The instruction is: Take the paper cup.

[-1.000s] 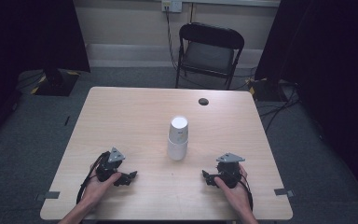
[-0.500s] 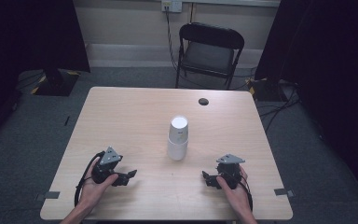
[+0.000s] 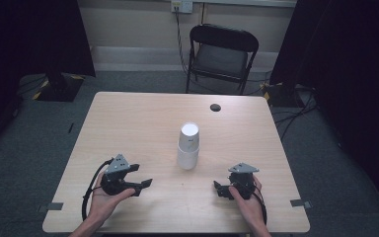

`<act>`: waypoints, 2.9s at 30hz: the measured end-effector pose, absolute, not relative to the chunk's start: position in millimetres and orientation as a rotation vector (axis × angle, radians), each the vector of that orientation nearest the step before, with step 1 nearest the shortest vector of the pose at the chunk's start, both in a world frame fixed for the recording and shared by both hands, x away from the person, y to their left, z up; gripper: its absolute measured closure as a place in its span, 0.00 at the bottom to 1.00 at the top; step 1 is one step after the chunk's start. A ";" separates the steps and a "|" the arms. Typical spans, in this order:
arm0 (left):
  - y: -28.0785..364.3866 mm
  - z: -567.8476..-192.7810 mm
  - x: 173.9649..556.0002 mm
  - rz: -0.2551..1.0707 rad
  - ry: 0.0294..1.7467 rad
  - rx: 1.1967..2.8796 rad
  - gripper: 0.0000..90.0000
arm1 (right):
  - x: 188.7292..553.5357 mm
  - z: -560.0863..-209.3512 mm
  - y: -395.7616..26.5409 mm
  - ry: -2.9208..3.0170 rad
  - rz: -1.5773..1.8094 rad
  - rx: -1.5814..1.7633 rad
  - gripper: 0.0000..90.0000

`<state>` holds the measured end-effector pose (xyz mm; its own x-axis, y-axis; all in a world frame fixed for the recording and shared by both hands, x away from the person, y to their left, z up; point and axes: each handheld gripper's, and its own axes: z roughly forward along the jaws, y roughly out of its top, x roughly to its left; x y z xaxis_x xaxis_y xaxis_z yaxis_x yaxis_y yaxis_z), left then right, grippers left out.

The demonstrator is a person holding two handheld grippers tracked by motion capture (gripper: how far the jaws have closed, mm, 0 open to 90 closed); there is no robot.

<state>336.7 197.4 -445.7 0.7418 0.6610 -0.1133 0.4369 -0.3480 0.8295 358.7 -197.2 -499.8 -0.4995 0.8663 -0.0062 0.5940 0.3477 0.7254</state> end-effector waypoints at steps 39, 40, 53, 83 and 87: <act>143.4 -397.0 386.2 0.306 0.693 1.912 0.30 | 359.4 -500.0 -195.6 2.231 0.954 1.272 0.10; 141.3 -396.3 388.5 0.314 0.689 1.906 0.29 | 359.3 -500.0 -195.6 2.231 0.954 1.272 0.10; 97.4 -376.0 419.6 0.311 0.664 1.884 0.18 | 358.5 -500.0 -195.2 2.230 0.954 1.267 0.10; 69.4 -393.2 446.7 0.389 0.640 1.920 0.23 | 358.4 -499.9 -195.2 2.234 0.955 1.266 0.10; 65.7 -394.6 446.4 0.424 0.611 1.948 0.25 | 358.4 -499.9 -195.2 2.234 0.956 1.265 0.10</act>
<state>446.4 65.7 -394.6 0.8103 0.5853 0.0285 0.2309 -0.3636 0.9025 358.4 -195.2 -499.9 -0.5111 0.8595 -0.0097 0.5865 0.3570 0.7270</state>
